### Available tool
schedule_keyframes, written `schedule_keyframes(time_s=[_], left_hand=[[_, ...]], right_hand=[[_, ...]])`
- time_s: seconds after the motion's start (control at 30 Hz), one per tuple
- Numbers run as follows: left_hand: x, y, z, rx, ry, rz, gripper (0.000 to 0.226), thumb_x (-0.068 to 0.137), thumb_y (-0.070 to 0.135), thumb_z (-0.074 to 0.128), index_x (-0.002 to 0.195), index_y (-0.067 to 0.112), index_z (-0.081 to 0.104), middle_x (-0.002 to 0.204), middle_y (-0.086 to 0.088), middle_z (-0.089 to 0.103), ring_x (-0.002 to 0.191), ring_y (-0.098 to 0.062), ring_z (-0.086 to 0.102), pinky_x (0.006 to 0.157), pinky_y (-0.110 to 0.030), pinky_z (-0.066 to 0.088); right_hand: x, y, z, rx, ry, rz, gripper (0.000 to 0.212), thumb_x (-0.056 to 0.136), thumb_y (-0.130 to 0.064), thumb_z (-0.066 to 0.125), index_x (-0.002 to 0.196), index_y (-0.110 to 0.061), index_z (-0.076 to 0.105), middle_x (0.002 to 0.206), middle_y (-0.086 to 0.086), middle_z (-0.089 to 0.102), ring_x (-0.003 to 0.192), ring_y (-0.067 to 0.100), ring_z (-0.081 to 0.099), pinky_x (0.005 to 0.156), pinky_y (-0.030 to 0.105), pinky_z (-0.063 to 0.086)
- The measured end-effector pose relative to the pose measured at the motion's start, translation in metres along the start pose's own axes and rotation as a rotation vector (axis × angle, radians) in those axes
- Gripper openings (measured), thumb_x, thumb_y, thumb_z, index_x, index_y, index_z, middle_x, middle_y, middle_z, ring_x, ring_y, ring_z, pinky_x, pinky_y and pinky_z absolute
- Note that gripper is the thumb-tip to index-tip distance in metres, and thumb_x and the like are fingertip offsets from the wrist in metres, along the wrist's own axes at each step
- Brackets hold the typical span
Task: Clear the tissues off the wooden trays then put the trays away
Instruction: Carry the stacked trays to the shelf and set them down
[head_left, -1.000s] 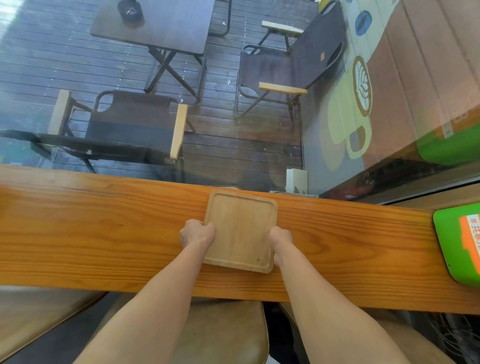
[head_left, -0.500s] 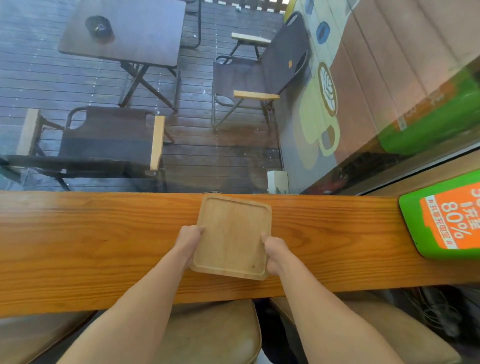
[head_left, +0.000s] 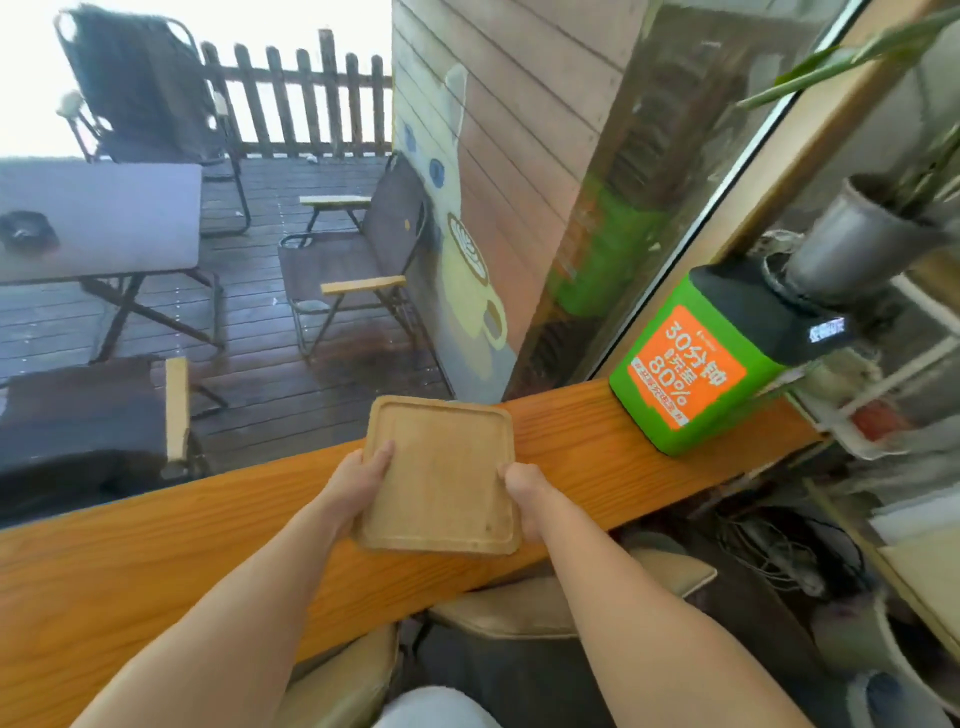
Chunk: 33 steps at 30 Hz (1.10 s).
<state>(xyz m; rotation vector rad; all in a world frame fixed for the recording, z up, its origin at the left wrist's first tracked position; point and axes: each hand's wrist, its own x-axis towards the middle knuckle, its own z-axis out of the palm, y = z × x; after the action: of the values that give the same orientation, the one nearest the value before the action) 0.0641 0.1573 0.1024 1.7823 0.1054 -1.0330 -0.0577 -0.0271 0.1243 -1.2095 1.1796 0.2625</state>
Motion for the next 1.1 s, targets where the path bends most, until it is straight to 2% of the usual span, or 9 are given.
schedule_keyframes(time_s=[0.1, 0.2, 0.3, 0.4, 0.6, 0.73, 0.8, 0.97, 1.1], left_hand=[[-0.03, 0.028, 0.06, 0.072, -0.01, 0.096, 0.06, 0.093, 0.061, 0.043, 0.122, 0.01, 0.057, 0.104, -0.007, 0.068, 0.092, -0.026, 0.066, 0.08, -0.043, 0.053], [-0.06, 0.046, 0.134, 0.145, -0.056, 0.162, 0.066, 0.092, 0.066, 0.039, 0.123, 0.011, 0.058, 0.111, -0.01, 0.067, 0.099, -0.029, 0.064, 0.093, -0.048, 0.049], [-0.081, 0.046, 0.212, 0.209, -0.11, 0.182, 0.069, 0.092, 0.067, 0.037, 0.126, 0.01, 0.057, 0.118, -0.011, 0.064, 0.105, -0.03, 0.061, 0.098, -0.047, 0.045], [-0.102, 0.037, 0.29, 0.243, -0.163, 0.238, 0.065, 0.095, 0.059, 0.043, 0.129, 0.005, 0.055, 0.124, -0.014, 0.062, 0.106, -0.029, 0.059, 0.092, -0.042, 0.046], [-0.149, 0.024, 0.439, 0.408, -0.338, 0.228, 0.066, 0.094, 0.057, 0.045, 0.131, 0.003, 0.053, 0.124, -0.013, 0.061, 0.111, -0.032, 0.059, 0.101, -0.046, 0.045], [-0.17, 0.019, 0.504, 0.495, -0.413, 0.235, 0.064, 0.092, 0.063, 0.044, 0.126, 0.01, 0.054, 0.109, -0.005, 0.062, 0.1, -0.027, 0.059, 0.083, -0.039, 0.045], [-0.173, 0.019, 0.527, 0.541, -0.42, 0.224, 0.063, 0.091, 0.065, 0.044, 0.126, 0.013, 0.051, 0.106, -0.004, 0.059, 0.097, -0.026, 0.057, 0.081, -0.039, 0.043], [-0.16, 0.025, 0.579, 0.617, -0.475, 0.227, 0.066, 0.092, 0.064, 0.039, 0.128, 0.012, 0.055, 0.117, -0.009, 0.063, 0.104, -0.029, 0.061, 0.097, -0.046, 0.047], [-0.144, 0.042, 0.631, 0.646, -0.527, 0.241, 0.067, 0.094, 0.063, 0.037, 0.132, 0.01, 0.052, 0.12, -0.01, 0.062, 0.106, -0.03, 0.061, 0.099, -0.049, 0.047]], right_hand=[[-0.021, 0.014, -0.061, 0.007, 0.028, -0.109, 0.041, 0.105, -0.03, 0.033, 0.13, -0.007, 0.056, 0.097, 0.006, 0.067, 0.086, 0.023, 0.065, 0.068, 0.035, 0.056], [-0.042, 0.037, -0.136, -0.099, 0.239, -0.229, 0.056, 0.102, -0.044, 0.035, 0.134, -0.002, 0.054, 0.131, 0.017, 0.06, 0.118, 0.035, 0.056, 0.097, 0.04, 0.048], [-0.064, 0.072, -0.215, -0.074, 0.376, -0.289, 0.064, 0.101, -0.048, 0.036, 0.128, 0.005, 0.057, 0.13, 0.023, 0.06, 0.118, 0.037, 0.056, 0.1, 0.042, 0.045], [-0.092, 0.113, -0.284, -0.006, 0.463, -0.273, 0.067, 0.1, -0.052, 0.033, 0.134, 0.004, 0.05, 0.131, 0.021, 0.058, 0.117, 0.036, 0.055, 0.099, 0.042, 0.045], [-0.138, 0.198, -0.403, 0.118, 0.688, -0.165, 0.067, 0.102, -0.05, 0.027, 0.145, 0.0, 0.037, 0.143, 0.018, 0.048, 0.125, 0.035, 0.048, 0.097, 0.038, 0.039], [-0.158, 0.233, -0.456, 0.214, 0.708, -0.091, 0.07, 0.1, -0.055, 0.025, 0.151, -0.007, 0.027, 0.149, 0.014, 0.041, 0.13, 0.035, 0.044, 0.1, 0.041, 0.038], [-0.16, 0.24, -0.475, 0.25, 0.718, -0.087, 0.071, 0.1, -0.056, 0.026, 0.151, -0.008, 0.027, 0.148, 0.013, 0.043, 0.128, 0.035, 0.046, 0.105, 0.045, 0.039], [-0.151, 0.248, -0.514, 0.28, 0.778, -0.08, 0.069, 0.1, -0.056, 0.025, 0.15, -0.008, 0.03, 0.148, 0.013, 0.044, 0.129, 0.034, 0.046, 0.105, 0.045, 0.038], [-0.133, 0.24, -0.557, 0.279, 0.837, -0.071, 0.069, 0.1, -0.056, 0.024, 0.15, -0.008, 0.03, 0.149, 0.014, 0.043, 0.13, 0.034, 0.045, 0.102, 0.043, 0.038]])
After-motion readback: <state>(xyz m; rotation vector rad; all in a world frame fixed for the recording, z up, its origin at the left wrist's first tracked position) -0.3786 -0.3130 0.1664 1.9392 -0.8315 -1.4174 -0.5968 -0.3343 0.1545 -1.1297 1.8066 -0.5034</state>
